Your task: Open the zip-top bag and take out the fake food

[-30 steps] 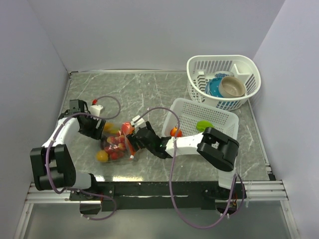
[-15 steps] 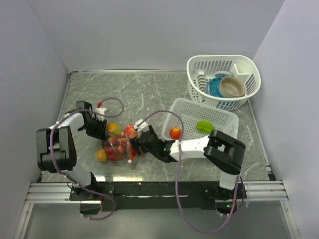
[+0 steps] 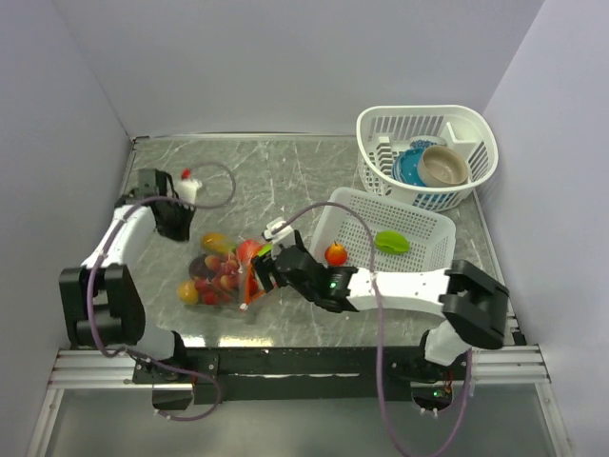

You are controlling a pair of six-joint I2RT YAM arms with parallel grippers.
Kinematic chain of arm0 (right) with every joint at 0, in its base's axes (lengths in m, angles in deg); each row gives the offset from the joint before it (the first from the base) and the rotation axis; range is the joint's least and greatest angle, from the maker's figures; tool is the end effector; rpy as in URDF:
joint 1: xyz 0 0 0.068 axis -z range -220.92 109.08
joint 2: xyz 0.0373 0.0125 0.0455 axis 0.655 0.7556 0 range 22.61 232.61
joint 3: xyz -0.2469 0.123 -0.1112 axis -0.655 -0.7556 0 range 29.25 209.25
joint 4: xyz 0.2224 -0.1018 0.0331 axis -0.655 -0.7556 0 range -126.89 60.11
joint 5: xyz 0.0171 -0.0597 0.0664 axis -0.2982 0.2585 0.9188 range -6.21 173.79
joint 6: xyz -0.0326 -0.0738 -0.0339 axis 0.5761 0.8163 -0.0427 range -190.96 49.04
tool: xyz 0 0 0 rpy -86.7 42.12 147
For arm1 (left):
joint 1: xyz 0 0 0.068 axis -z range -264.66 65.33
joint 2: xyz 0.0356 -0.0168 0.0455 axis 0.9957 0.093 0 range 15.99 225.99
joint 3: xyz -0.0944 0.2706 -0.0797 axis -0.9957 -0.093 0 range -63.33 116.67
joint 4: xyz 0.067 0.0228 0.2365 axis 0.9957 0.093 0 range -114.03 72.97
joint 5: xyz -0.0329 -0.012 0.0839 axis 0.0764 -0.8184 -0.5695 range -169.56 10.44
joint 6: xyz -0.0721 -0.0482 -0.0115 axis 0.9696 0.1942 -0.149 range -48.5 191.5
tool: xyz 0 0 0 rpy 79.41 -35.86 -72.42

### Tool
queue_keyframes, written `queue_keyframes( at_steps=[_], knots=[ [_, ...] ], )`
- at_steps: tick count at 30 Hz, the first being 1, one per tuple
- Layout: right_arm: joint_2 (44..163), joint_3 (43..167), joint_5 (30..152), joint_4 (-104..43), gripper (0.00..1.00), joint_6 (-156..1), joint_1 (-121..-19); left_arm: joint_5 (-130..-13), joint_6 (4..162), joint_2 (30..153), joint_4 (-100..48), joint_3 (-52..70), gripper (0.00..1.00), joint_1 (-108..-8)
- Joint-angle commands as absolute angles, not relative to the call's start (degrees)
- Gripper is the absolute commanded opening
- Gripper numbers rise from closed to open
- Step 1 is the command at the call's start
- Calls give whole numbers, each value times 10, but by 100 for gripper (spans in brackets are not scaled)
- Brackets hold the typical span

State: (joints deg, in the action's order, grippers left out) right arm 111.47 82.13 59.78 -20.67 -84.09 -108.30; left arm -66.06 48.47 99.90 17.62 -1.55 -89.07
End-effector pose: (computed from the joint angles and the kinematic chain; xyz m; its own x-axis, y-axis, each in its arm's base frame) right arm 0.1694 0.3243 0.2514 -0.3285 -0.2488 -0.9111 -0.6457 0.7632 0.0244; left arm 0.2909 0.0043 0.2364 -0.8123 0.3188 -0.4884 0.3757 0.9265 -0.0200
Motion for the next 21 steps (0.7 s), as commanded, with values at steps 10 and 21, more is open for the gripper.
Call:
queue_keyframes(
  at_steps=[10,21],
  knots=[
    [877,723,455,-332,53,-869,-1054,-633,477,914,255,-9,40,-898],
    [802,716,382,-381,52,-870,-960,-654,478,916,149,-154,79,-903]
  ],
)
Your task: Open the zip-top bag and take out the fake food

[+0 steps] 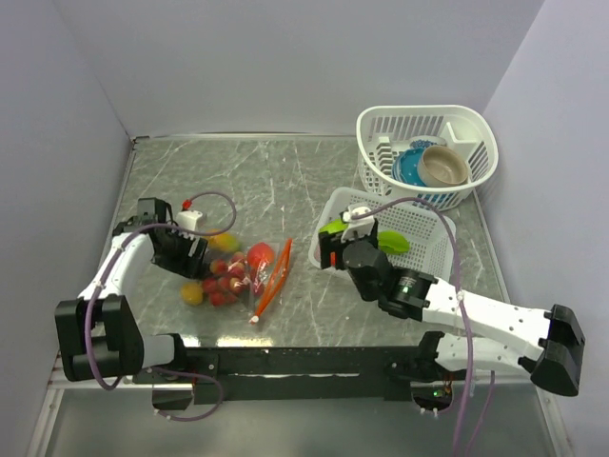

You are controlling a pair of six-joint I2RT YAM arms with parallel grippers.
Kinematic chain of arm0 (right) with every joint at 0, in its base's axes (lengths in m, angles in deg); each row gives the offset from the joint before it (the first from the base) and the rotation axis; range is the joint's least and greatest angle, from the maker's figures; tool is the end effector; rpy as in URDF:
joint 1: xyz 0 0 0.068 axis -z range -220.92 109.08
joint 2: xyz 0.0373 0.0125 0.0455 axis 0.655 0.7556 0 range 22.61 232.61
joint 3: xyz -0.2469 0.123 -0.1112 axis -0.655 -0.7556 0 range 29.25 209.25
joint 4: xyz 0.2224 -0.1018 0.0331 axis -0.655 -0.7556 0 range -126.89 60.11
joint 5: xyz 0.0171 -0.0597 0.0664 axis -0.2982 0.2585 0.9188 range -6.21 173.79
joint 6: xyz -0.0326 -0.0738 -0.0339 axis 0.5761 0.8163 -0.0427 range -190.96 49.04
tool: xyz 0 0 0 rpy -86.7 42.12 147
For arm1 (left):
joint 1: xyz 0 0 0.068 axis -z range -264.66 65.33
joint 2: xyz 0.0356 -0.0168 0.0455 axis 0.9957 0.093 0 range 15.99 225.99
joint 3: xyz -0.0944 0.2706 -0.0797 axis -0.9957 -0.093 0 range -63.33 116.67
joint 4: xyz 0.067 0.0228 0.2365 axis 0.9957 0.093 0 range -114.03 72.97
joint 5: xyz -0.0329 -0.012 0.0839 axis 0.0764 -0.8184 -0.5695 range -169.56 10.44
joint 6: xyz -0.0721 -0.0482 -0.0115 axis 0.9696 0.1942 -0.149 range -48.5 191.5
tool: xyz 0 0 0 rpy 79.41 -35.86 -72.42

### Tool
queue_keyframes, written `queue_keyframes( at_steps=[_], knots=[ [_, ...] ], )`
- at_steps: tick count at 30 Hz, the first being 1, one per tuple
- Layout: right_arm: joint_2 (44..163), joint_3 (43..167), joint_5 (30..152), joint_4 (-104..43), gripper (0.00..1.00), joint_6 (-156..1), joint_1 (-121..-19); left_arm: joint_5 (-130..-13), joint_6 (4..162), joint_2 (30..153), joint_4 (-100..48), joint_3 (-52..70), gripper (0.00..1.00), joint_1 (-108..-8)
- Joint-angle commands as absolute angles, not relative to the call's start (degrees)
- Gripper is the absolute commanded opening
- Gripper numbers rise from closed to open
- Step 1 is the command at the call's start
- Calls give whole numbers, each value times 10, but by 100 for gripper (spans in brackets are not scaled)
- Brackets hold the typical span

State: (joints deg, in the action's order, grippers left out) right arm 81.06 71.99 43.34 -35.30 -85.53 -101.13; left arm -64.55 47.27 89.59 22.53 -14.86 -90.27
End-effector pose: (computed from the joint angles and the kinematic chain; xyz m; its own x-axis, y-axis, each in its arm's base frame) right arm 0.1579 0.1744 0.3078 -0.2638 -0.0754 -0.9616 -0.3031 0.9529 0.0084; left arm 0.2192 0.0013 0.2067 -0.8672 0.3131 -0.3873 0.3755 0.9219 -0.0954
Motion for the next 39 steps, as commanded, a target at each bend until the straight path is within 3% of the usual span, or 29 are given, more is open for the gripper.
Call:
queue_keyframes(
  at_steps=[1,5,7,9,14,16,19,20,26,29,33,39],
  knots=[
    [799,712,377,-383,52,-874,-949,-652,479,924,139,-156,79,-904],
    [830,718,364,-411,61,-891,-911,-637,494,980,105,-159,77,-904],
    [861,745,358,-445,73,-913,-909,-642,493,997,83,-170,68,-902],
    [866,751,372,-445,76,-914,-913,-654,487,1014,65,-184,58,-902],
    [842,750,410,-411,77,-898,-930,-664,486,1031,33,-210,46,-900],
    [835,752,412,-400,76,-885,-959,-664,487,1037,24,-218,34,-899],
    [836,760,405,-399,75,-884,-1010,-666,487,1044,21,-221,5,-899],
    [837,761,403,-396,75,-884,-1023,-666,488,1045,23,-220,1,-899],
    [882,750,420,-360,74,-893,-1110,-639,493,996,101,-160,1,-899],
    [932,756,403,-370,79,-908,-1117,-613,498,961,162,-110,1,-899],
    [990,802,261,-491,59,-1004,-1086,-588,504,925,215,-65,1,-899],
    [863,744,338,-396,56,-979,-980,-591,504,897,230,-58,1,-899]
  ],
)
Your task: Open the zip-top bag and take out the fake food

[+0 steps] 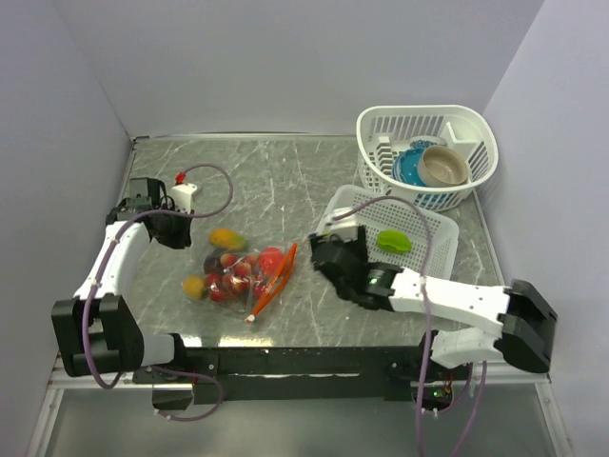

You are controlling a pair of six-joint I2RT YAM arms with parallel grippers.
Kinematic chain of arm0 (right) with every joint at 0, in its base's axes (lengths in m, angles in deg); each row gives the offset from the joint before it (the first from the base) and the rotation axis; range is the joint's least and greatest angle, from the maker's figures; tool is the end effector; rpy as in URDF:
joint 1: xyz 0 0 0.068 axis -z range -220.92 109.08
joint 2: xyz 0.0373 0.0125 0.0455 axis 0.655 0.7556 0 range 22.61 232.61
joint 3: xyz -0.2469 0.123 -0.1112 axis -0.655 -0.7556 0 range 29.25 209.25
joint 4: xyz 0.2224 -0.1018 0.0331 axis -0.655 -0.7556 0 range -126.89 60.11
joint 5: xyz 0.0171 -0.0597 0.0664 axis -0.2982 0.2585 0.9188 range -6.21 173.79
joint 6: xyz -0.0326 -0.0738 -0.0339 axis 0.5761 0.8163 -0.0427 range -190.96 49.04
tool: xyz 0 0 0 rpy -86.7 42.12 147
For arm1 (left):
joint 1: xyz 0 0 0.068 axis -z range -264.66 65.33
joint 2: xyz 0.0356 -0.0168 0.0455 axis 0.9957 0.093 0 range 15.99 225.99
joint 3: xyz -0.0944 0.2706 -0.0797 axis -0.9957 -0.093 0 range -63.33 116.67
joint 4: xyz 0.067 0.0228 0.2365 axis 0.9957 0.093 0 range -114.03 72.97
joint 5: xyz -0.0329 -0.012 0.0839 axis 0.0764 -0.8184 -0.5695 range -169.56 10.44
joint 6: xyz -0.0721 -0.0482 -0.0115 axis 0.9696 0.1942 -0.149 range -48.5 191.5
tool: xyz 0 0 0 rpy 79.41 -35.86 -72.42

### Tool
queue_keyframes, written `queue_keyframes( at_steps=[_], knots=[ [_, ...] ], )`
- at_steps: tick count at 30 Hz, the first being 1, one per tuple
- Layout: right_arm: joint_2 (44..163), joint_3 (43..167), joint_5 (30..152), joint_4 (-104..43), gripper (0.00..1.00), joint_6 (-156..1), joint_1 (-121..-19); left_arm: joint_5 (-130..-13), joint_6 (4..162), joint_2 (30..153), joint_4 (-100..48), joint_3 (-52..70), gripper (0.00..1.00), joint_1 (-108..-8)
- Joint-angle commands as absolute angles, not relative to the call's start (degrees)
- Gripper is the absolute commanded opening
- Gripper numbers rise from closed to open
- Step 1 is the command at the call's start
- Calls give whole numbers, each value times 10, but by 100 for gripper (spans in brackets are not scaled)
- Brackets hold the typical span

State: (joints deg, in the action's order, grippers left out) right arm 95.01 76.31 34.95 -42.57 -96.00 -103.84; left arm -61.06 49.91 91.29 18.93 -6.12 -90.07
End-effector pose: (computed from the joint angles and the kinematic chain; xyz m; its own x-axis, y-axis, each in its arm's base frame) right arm 0.1722 0.2085 0.2683 -0.3879 -0.1465 -0.9100 -0.1676 0.9820 -0.0867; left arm 0.2559 -0.0005 0.2501 -0.7868 0.2759 -0.5521 0.3796 0.9217 -0.0802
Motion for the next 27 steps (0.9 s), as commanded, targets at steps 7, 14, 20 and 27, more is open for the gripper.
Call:
queue_keyframes(
  at_steps=[7,14,20,27],
  knots=[
    [871,763,356,-445,86,-983,-916,-593,508,889,212,-87,1,-899],
    [913,781,373,-495,100,-1025,-912,-599,498,879,217,-102,1,-900],
    [880,821,368,-488,100,-970,-940,-606,481,881,214,-129,39,-912],
    [912,817,393,-443,100,-932,-1067,-611,454,901,192,-185,72,-932]
  ],
)
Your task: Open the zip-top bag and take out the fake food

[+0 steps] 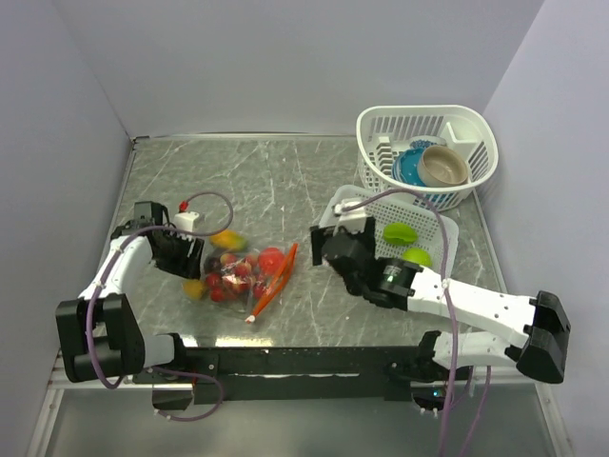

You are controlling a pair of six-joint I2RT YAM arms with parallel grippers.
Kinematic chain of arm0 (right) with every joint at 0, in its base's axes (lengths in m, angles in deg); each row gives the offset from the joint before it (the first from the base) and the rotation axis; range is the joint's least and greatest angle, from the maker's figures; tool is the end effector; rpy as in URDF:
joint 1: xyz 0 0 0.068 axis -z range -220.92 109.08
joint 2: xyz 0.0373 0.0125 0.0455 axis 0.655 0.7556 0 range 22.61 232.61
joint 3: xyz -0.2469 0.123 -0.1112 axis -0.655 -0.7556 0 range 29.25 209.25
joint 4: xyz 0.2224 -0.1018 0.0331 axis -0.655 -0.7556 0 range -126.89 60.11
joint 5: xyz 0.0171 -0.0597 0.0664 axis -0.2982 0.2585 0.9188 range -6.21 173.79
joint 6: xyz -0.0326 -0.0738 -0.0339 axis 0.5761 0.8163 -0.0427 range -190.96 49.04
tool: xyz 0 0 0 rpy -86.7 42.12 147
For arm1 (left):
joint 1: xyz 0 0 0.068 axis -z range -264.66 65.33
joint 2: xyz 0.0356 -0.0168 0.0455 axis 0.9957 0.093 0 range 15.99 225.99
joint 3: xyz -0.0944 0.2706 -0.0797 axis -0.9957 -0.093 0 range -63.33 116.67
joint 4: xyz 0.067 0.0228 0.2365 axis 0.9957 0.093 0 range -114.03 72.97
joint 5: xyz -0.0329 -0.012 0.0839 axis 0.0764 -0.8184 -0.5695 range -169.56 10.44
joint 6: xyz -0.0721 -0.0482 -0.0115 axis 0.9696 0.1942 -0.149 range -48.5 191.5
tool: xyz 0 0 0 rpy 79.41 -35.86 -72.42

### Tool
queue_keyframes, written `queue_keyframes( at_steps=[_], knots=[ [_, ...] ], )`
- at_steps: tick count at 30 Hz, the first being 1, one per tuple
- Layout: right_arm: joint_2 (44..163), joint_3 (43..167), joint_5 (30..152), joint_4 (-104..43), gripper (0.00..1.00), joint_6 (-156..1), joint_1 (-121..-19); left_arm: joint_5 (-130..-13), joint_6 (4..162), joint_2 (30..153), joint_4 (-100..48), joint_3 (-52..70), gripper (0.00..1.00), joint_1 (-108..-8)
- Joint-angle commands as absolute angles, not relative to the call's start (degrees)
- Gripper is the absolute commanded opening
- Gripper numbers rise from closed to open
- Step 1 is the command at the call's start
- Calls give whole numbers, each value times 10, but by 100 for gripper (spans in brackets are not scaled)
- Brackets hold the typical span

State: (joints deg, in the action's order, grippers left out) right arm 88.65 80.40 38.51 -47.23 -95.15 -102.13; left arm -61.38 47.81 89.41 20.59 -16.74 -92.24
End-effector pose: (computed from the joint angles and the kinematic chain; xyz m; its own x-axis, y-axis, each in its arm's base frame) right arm 0.1680 0.1911 0.3084 -0.3684 -0.0716 -0.9269 -0.1931 0.9812 0.0009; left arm 0.2175 0.0045 0.2009 -0.8715 0.2691 -0.4100 0.3529 0.9246 -0.1432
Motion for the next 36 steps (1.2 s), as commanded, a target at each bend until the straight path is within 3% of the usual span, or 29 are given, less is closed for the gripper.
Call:
queue_keyframes(
  at_steps=[1,10,17,20,23,24,25,26,36],
  knots=[
    [931,814,393,-438,100,-939,-1084,-610,453,905,189,-192,77,-932],
    [1028,809,448,-382,100,-958,-1119,-592,452,943,196,-189,89,-931],
    [1090,830,482,-343,100,-951,-1118,-622,463,983,141,-195,81,-929],
    [1119,843,491,-338,100,-949,-1119,-620,466,1003,125,-192,65,-928],
    [1144,851,505,-324,100,-950,-1119,-609,470,1013,128,-181,37,-927],
    [1153,852,507,-320,100,-947,-1119,-607,471,1013,131,-174,14,-927],
    [1157,855,511,-313,100,-950,-1119,-605,470,1012,137,-168,4,-927],
    [1160,855,514,-309,100,-949,-1119,-601,467,1008,143,-164,1,-926],
    [1167,843,536,-252,100,-951,-1132,-584,469,927,240,-86,1,-926]
  ],
)
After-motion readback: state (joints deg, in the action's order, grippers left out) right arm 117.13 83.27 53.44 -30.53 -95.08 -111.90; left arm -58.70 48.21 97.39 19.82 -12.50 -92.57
